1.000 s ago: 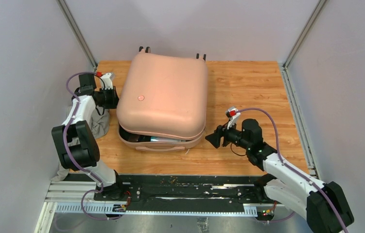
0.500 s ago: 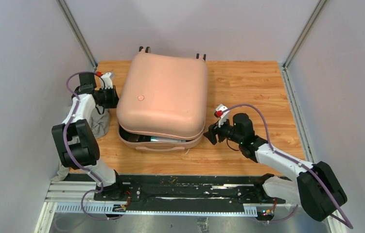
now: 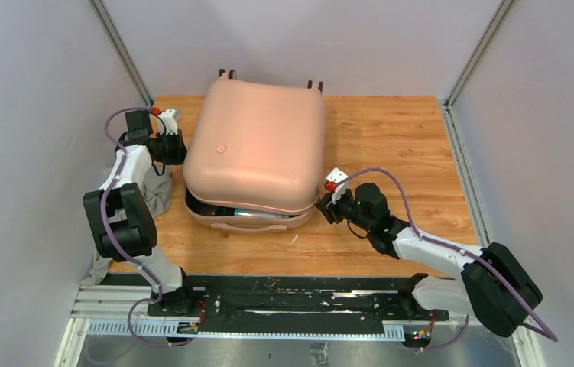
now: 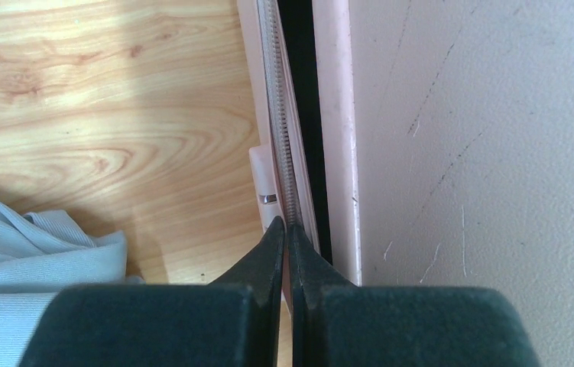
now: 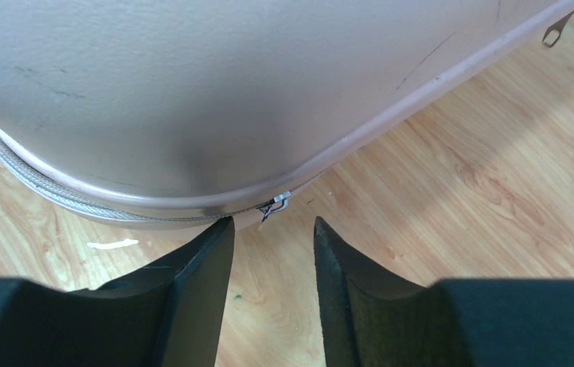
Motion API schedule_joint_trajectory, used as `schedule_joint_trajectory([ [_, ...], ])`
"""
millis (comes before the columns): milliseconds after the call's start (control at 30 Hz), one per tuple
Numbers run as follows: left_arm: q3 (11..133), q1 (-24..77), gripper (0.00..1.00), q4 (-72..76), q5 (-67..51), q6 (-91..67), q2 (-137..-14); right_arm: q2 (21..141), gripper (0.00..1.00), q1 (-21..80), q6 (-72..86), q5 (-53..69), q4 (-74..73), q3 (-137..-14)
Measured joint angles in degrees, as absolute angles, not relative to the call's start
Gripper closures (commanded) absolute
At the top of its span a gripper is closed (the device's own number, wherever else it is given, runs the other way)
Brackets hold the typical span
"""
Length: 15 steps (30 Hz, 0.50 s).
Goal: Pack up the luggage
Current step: Zip the luggage at the corner of the board.
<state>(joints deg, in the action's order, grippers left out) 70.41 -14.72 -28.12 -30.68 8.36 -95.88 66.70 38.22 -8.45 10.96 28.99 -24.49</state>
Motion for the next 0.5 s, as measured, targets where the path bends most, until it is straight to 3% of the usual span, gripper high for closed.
schedule_joint_trajectory([
  [400, 71.22, -14.17, 1.00, -27.40, -29.82, 8.38, -96.53, 70.83, 0.92, 39.40, -8.54, 8.49, 36.75, -22.35],
  [500, 71.72, -14.17, 1.00, -28.05, -30.00, 8.34, -96.84, 70.72, 0.96, 39.40, -8.58, 7.84, 38.24, -21.89],
])
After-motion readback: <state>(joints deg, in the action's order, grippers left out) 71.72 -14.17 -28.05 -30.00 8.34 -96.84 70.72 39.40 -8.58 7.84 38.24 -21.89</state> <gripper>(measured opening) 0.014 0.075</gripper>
